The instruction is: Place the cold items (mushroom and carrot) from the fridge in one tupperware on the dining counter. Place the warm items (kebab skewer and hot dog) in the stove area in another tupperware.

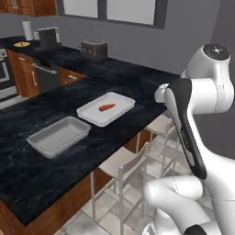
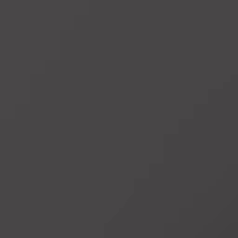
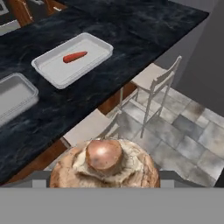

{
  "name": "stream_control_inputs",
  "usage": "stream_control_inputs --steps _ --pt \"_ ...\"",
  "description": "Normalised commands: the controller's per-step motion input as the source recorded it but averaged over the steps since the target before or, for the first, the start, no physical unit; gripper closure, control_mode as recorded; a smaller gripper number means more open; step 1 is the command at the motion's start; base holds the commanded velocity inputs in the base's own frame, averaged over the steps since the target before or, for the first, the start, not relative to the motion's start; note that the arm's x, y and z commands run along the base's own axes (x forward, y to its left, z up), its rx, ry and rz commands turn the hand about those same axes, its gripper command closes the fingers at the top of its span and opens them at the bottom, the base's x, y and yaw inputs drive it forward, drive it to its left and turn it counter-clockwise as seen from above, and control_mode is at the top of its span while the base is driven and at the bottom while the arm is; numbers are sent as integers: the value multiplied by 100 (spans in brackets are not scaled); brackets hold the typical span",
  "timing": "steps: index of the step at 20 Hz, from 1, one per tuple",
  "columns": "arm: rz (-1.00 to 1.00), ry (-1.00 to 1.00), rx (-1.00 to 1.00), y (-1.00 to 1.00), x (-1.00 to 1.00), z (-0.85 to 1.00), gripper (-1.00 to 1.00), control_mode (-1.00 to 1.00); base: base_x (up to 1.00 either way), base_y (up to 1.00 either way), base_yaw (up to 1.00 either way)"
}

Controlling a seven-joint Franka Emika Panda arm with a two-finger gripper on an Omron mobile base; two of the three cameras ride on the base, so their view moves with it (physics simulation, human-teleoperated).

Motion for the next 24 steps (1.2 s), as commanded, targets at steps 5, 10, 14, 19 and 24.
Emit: stream_control_inputs --steps 5,10,14,19,24 --pt "0 0 0 0 0 0 100 100 64 -69 58" --pt "0 0 0 0 0 0 100 100 51 -73 56" --pt "0 0 0 0 0 0 100 100 40 -83 51" --pt "0 0 0 0 0 0 100 100 48 -83 46" --pt "0 0 0 0 0 0 100 100 91 -28 54"
